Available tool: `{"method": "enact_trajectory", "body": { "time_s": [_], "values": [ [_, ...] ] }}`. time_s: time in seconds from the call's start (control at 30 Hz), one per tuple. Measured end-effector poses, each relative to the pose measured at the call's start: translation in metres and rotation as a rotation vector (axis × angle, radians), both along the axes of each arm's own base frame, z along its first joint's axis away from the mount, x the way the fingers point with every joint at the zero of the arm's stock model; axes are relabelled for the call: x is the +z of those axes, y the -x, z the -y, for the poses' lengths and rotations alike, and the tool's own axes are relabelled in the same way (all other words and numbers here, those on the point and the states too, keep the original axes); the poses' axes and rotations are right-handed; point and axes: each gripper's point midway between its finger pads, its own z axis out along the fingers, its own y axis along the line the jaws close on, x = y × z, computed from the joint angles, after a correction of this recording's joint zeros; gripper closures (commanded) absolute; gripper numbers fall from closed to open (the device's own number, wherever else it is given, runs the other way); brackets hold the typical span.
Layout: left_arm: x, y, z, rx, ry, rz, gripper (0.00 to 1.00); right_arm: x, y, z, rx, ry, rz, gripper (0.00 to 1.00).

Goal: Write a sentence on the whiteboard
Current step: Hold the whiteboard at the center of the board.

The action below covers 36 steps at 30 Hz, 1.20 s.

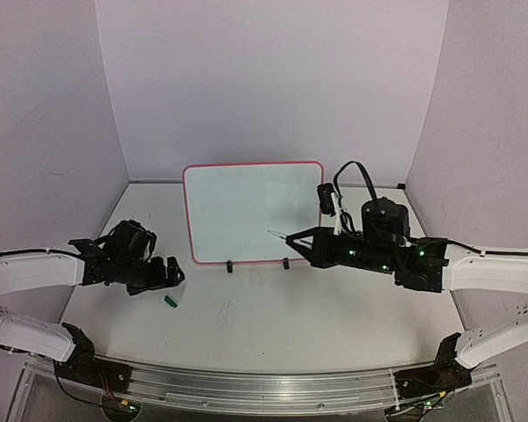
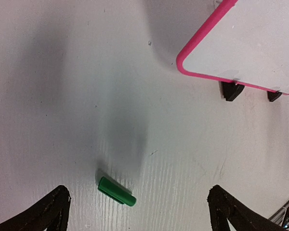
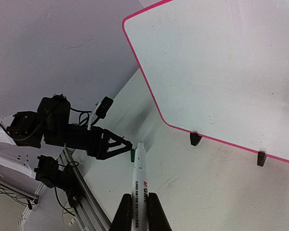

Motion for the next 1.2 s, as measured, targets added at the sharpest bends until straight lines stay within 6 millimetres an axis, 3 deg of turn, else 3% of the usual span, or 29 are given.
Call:
{"method": "enact_trajectory", "body": {
  "time_s": [0.27, 0.3, 0.4, 0.5, 0.6, 0.7, 0.8, 1.03, 1.2],
  "values": [
    [0.065, -0.02, -0.002, -0.08, -0.027, 0.099, 0.0, 0.013, -0.004, 0.004, -0.027, 0.02, 0.031, 1.0],
    [0.082, -0.028, -0.001, -0.114, -0.017, 0.129, 0.01, 0.018, -0.005, 0.004, -0.029, 0.017, 0.039, 1.0],
    [0.108, -0.041, 0.003, -0.19, 0.016, 0.181, 0.0, 0.023, -0.006, 0.003, -0.029, 0.014, 0.051, 1.0],
    [0.145, -0.066, 0.01, -0.29, 0.086, 0.268, 0.0, 0.029, -0.006, 0.002, -0.024, 0.008, 0.061, 1.0],
    [0.167, -0.093, 0.009, -0.328, 0.179, 0.341, 0.02, 0.029, -0.004, 0.001, -0.011, 0.005, 0.059, 1.0],
    [0.174, -0.116, 0.004, -0.352, 0.257, 0.387, 0.05, 0.03, 0.002, -0.003, 0.028, -0.003, 0.051, 1.0],
    [0.178, -0.126, 0.014, -0.417, 0.301, 0.392, 0.09, 0.031, 0.007, -0.006, 0.065, -0.01, 0.047, 1.0],
    [0.206, -0.143, 0.033, -0.563, 0.319, 0.467, 0.32, 0.033, 0.015, -0.012, 0.12, -0.021, 0.05, 1.0],
    [0.187, -0.15, 0.038, -0.601, 0.327, 0.441, 0.44, 0.036, 0.014, -0.025, 0.158, -0.032, 0.055, 1.0]
  ]
}}
